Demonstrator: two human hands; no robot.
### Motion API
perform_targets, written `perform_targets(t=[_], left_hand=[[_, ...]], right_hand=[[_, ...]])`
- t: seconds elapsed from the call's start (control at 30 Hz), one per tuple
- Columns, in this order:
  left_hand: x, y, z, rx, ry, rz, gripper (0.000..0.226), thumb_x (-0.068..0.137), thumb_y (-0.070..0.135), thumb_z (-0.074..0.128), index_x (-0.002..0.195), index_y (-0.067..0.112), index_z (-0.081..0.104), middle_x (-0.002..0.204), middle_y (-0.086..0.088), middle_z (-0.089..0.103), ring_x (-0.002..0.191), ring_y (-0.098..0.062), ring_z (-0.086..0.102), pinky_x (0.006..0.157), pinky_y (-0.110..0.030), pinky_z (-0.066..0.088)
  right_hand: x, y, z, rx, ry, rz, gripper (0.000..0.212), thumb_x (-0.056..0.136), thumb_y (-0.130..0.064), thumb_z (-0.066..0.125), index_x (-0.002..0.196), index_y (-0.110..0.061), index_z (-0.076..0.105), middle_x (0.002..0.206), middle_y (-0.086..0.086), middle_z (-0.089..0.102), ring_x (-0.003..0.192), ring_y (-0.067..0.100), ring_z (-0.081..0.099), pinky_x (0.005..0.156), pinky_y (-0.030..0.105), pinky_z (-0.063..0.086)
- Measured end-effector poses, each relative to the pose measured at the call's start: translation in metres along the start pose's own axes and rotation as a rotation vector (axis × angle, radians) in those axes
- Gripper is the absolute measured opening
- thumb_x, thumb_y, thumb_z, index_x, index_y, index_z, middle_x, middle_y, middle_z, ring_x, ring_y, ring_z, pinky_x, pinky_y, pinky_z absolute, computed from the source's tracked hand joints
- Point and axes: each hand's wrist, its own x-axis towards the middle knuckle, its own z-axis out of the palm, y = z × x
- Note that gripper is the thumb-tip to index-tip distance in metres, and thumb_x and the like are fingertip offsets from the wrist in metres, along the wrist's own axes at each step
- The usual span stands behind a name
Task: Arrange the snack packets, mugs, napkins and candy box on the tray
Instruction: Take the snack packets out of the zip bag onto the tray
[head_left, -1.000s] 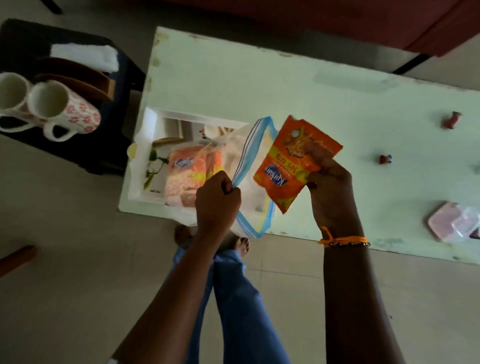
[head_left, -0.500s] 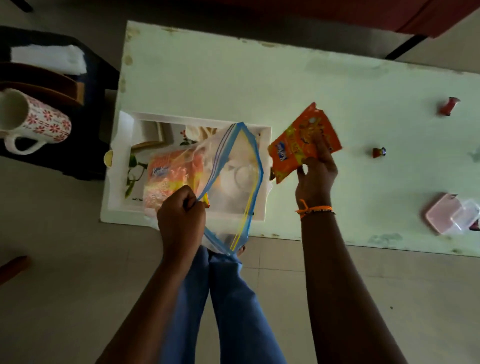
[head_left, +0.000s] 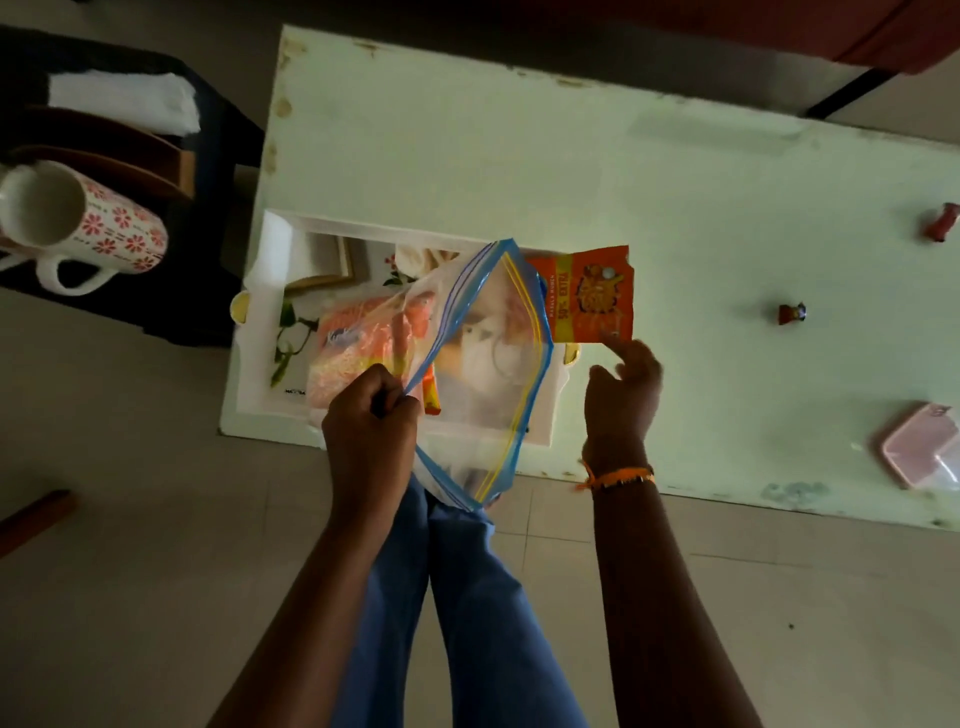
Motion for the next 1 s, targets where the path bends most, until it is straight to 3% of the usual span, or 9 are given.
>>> perform_targets(t=[0.07,0.13,0.17,0.27,0.4,0.5,0.63,0.83,1.0], left_hand=[[-0.002,-0.001,-0.009,0.002,0.075,-0.015,0.031,0.070,-0.006,0.053,0.053,0.010,0.032,0.051,-0.004,0.030,0.048,-0.010,0.025,0.047,-0.021,0.025],[-0.006,-0.003,-0.019,0.012,0.135,-0.016,0.039,0.069,-0.006,0.053,0.051,0.018,0.029,0.050,0.002,0.028,0.045,-0.007,0.027,0.046,-0.018,0.025],[-0.008,-0.005,-0.024,0.005,0.157,-0.020,0.042,0.070,-0.006,0.054,0.051,0.021,0.029,0.049,0.004,0.028,0.043,-0.005,0.028,0.044,-0.015,0.026],[-0.013,-0.010,-0.036,-0.044,0.195,-0.052,0.039,0.073,-0.006,0.056,0.052,0.019,0.034,0.049,0.002,0.033,0.043,-0.004,0.033,0.047,-0.012,0.030],[-0.012,-0.012,-0.044,-0.062,0.177,-0.036,0.021,0.075,-0.004,0.058,0.060,0.001,0.043,0.056,-0.018,0.043,0.051,-0.021,0.039,0.054,-0.026,0.038],[-0.010,-0.017,-0.050,-0.056,0.165,-0.003,0.021,0.075,-0.005,0.057,0.061,-0.001,0.042,0.058,-0.021,0.043,0.053,-0.026,0.041,0.054,-0.025,0.040],[-0.007,-0.019,-0.050,-0.050,0.140,0.013,0.017,0.076,-0.005,0.058,0.064,-0.005,0.046,0.063,-0.027,0.049,0.056,-0.028,0.044,0.057,-0.028,0.042],[-0.007,-0.010,-0.028,-0.008,0.006,0.047,0.021,0.071,-0.003,0.055,0.060,0.005,0.039,0.054,-0.006,0.037,0.049,-0.012,0.031,0.047,-0.019,0.030],[-0.005,-0.007,-0.009,0.029,-0.077,0.053,0.033,0.069,-0.003,0.052,0.056,0.018,0.030,0.051,-0.002,0.034,0.057,-0.042,0.047,0.052,-0.040,0.039]], right_hand=[[-0.029,-0.024,-0.003,-0.047,0.049,-0.245,0.033,0.073,0.007,0.048,0.093,-0.011,0.068,0.104,0.007,0.059,0.090,0.016,0.059,0.080,0.023,0.049],[-0.061,-0.051,0.005,0.031,-0.141,-0.338,0.033,0.068,0.000,0.044,0.081,-0.016,0.069,0.085,0.005,0.067,0.068,0.010,0.061,0.069,0.022,0.051],[-0.074,-0.058,0.014,0.019,-0.292,-0.321,0.034,0.066,0.000,0.043,0.079,-0.016,0.069,0.082,0.006,0.070,0.068,0.012,0.065,0.069,0.027,0.054],[-0.095,-0.056,0.053,-0.365,-0.677,-0.260,0.032,0.073,0.007,0.048,0.095,-0.005,0.068,0.105,0.018,0.068,0.097,0.032,0.065,0.086,0.046,0.052],[-0.083,-0.033,0.103,-0.736,-0.812,-0.236,0.032,0.090,-0.010,0.047,0.119,0.005,0.050,0.124,0.027,0.053,0.118,0.041,0.048,0.097,0.044,0.041],[-0.076,-0.025,0.121,-0.714,-0.768,-0.226,0.029,0.091,-0.012,0.045,0.114,0.003,0.054,0.121,0.028,0.058,0.115,0.042,0.052,0.091,0.043,0.042],[-0.076,-0.026,0.118,-0.511,-0.512,-0.181,0.019,0.083,-0.011,0.055,0.095,-0.003,0.067,0.109,0.025,0.066,0.105,0.044,0.057,0.082,0.042,0.046],[-0.077,-0.030,0.079,-0.420,-0.344,-0.256,0.035,0.074,0.000,0.052,0.099,-0.014,0.072,0.109,0.009,0.072,0.106,0.027,0.062,0.085,0.027,0.045],[-0.074,-0.036,0.015,-0.237,-0.177,-0.337,0.034,0.072,0.001,0.054,0.090,-0.021,0.073,0.086,-0.010,0.071,0.067,0.001,0.063,0.058,0.002,0.037]])
